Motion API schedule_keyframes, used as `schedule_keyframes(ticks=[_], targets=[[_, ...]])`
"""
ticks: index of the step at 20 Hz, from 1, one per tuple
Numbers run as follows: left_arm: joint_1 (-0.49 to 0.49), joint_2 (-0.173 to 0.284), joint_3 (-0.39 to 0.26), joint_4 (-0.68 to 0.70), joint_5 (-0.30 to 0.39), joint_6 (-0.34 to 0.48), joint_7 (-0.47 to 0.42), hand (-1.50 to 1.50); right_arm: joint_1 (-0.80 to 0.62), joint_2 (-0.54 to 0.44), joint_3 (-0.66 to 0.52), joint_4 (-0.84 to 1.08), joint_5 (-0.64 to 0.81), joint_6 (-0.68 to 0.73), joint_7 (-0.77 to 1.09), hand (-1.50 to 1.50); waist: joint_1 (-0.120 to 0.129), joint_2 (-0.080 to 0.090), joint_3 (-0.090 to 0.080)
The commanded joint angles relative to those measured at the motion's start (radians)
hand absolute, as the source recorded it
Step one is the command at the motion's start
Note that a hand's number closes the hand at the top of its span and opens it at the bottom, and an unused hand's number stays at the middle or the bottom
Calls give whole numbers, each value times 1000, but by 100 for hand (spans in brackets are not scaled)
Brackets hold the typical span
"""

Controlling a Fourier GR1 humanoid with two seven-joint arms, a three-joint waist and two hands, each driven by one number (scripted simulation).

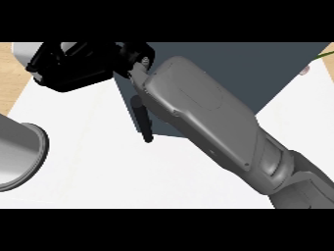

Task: Pick up the wine, place it into the cabinet and close the cabinet

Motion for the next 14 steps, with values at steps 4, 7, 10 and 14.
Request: schedule_keyframes(ticks=[4, 7, 10, 14], targets=[[-2, -3, -16, -49, 16, -20, 22, -150, 58, -151, -89, 139, 9, 27, -98, 150, -42, 38, 29], [-15, -4, -21, -68, 37, -9, 39, -150, 63, -151, -92, 150, 9, -18, -107, 150, -61, 36, 29], [-12, -10, -48, -74, 28, -10, 44, -150, 70, -161, -91, 160, 2, -16, -137, 150, -66, 45, 28], [-31, -10, -63, -93, 29, 13, 60, -150, 82, -175, -75, 158, -16, 10, -161, 150, -85, 48, 30]])
